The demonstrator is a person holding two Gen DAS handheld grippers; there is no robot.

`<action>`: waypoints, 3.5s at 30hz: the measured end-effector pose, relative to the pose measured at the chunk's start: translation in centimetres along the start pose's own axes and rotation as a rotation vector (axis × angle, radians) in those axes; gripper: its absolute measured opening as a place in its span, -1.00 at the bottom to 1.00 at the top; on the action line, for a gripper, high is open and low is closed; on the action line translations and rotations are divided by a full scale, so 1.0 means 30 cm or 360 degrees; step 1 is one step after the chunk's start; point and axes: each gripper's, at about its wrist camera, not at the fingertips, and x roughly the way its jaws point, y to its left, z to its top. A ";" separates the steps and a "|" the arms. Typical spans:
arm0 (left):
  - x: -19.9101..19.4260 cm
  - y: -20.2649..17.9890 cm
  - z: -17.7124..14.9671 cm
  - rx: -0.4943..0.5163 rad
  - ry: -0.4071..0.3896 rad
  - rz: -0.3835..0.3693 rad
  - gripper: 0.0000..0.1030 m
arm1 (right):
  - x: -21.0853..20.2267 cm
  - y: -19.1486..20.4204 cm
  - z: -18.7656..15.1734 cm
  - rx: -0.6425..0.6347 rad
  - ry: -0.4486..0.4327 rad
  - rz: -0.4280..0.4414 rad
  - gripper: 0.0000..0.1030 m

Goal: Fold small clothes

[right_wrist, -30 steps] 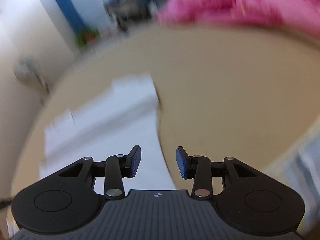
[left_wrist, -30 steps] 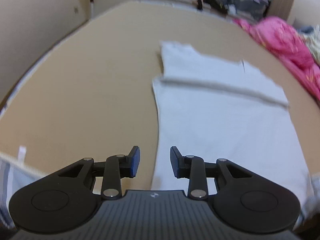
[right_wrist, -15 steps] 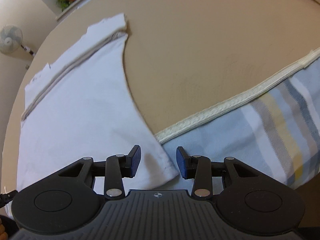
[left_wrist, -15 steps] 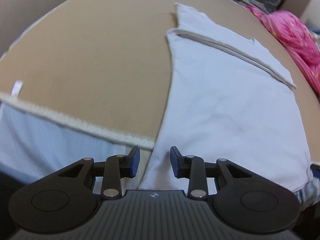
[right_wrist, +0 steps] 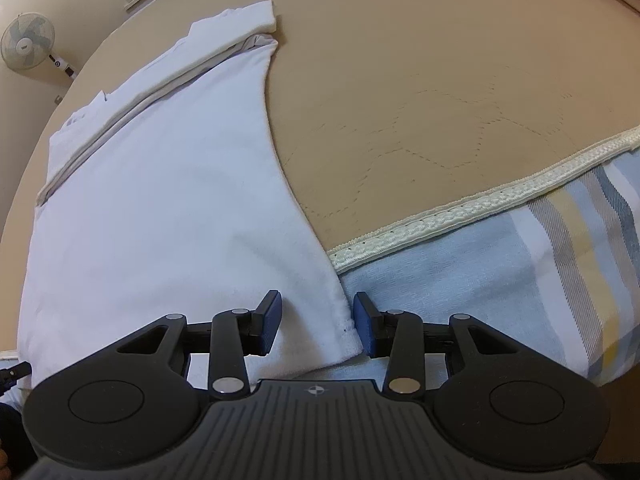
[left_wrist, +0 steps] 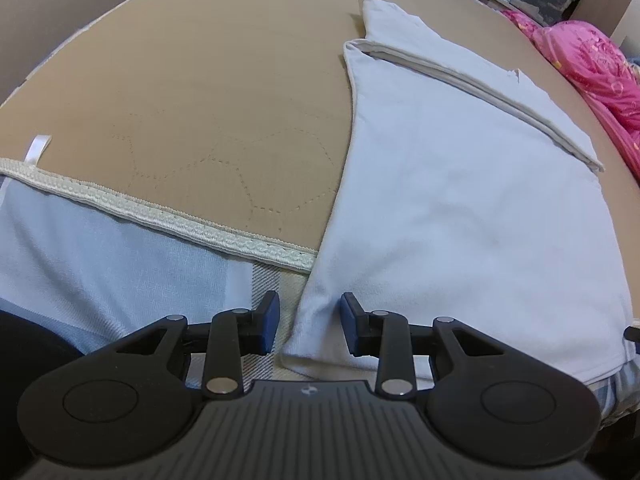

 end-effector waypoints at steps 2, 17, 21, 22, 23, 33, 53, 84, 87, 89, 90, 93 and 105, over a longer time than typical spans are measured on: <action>0.004 -0.006 0.000 0.0015 -0.0002 0.0010 -0.28 | 0.001 -0.004 0.001 0.0010 0.0001 0.0003 -0.19; -0.001 -0.008 -0.006 0.0030 -0.0008 -0.0010 -0.45 | 0.002 0.024 -0.016 -0.0071 -0.0023 0.0005 -0.82; -0.015 -0.017 -0.016 0.0061 -0.0009 -0.0045 -0.83 | -0.015 0.005 -0.017 -0.0013 -0.0027 0.0047 -0.82; -0.016 -0.017 -0.017 0.0056 -0.0006 -0.0045 -0.83 | -0.013 -0.001 -0.017 0.0005 -0.0020 0.0047 -0.82; -0.015 -0.016 -0.019 0.0047 -0.0002 -0.0047 -0.82 | -0.009 -0.004 -0.016 0.0015 -0.0009 0.0050 -0.81; -0.004 -0.009 -0.017 0.0022 0.0016 -0.0063 -0.81 | 0.013 0.011 -0.013 -0.0041 0.0005 -0.0018 -0.69; -0.054 -0.026 -0.004 0.0101 -0.0039 -0.0068 -0.89 | -0.095 0.022 0.002 -0.0037 -0.0148 0.0090 -0.89; -0.211 -0.020 0.553 0.0017 -0.0224 -0.0433 -0.82 | -0.350 0.024 0.406 -0.0096 -0.0545 0.0518 -0.90; -0.047 -0.042 0.700 -0.0009 -0.0261 -0.0282 -0.49 | -0.118 0.034 0.580 0.0037 -0.0590 0.0211 -0.82; 0.010 -0.007 0.718 -0.0058 -0.0331 -0.0257 -0.44 | -0.024 0.017 0.601 0.0104 -0.0587 0.0170 -0.82; 0.033 0.014 0.698 -0.0068 -0.0345 -0.0276 -0.44 | 0.011 -0.001 0.584 0.0140 -0.0607 0.0187 -0.82; 0.079 0.031 0.671 -0.0060 -0.0207 -0.0268 -0.44 | 0.085 0.004 0.565 0.0135 -0.0433 0.0224 -0.81; 0.227 -0.110 0.694 0.0151 -0.0092 -0.0248 -0.88 | 0.267 0.135 0.581 -0.0227 -0.0296 0.0162 -0.75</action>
